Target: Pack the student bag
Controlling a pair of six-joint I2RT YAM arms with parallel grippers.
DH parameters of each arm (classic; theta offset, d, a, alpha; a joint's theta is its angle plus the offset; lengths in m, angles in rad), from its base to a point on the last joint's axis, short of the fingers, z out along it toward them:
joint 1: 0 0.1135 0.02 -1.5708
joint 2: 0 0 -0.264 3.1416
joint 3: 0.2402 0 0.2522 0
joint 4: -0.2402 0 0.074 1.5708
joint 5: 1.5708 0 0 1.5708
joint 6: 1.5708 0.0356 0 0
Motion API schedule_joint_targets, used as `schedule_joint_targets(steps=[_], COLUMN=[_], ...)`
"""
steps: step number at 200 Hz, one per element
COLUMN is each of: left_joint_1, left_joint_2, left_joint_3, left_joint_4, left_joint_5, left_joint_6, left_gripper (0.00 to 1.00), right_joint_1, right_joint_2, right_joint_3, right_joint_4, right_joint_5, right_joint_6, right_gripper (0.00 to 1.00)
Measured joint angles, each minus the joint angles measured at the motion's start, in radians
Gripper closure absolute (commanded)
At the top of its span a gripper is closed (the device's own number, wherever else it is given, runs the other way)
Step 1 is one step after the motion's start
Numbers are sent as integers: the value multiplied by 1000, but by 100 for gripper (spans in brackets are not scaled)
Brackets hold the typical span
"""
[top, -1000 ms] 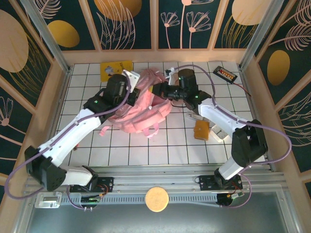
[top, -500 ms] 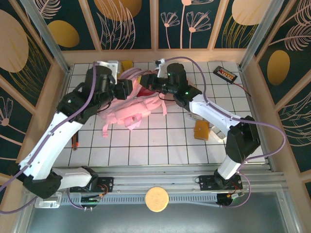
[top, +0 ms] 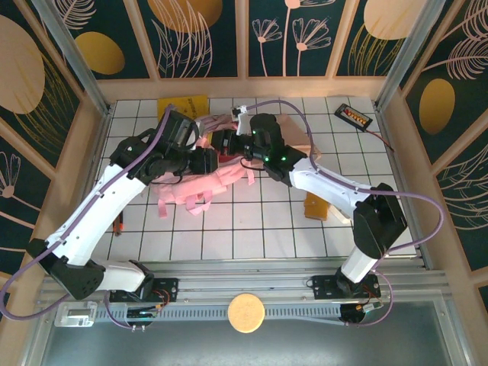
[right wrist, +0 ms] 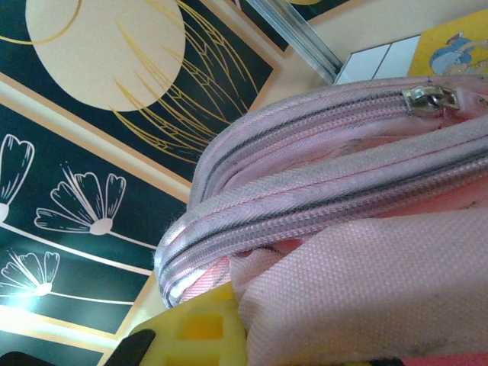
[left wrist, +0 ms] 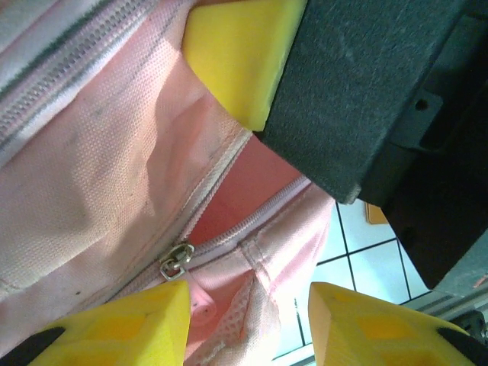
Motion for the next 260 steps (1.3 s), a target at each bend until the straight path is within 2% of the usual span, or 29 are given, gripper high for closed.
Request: schedule_joint_targets(steps=[63, 149, 189, 224, 260], left_joint_1=[0, 0, 4, 23, 44], left_joint_2=[-2, -1, 16, 16, 10], left_joint_3=[-61, -157, -158, -159, -162], left_joint_4=[-55, 22, 43, 51, 50], left_joint_5=[-15, -16, -48, -62, -61], left_joint_6=[-17, -100, -122, -132, -122], left_gripper=[54, 56, 73, 100, 100], right_joint_1=[3, 18, 25, 26, 31], right_joint_2=[-2, -2, -2, -2, -2], right_joint_3=[-14, -14, -14, -14, -14], right_joint_4=[18, 17, 18, 28, 26], right_joint_5=[0, 0, 0, 4, 17], right_joint_6=[0, 1, 2, 5, 0], right_gripper=[100, 100, 100, 100, 100])
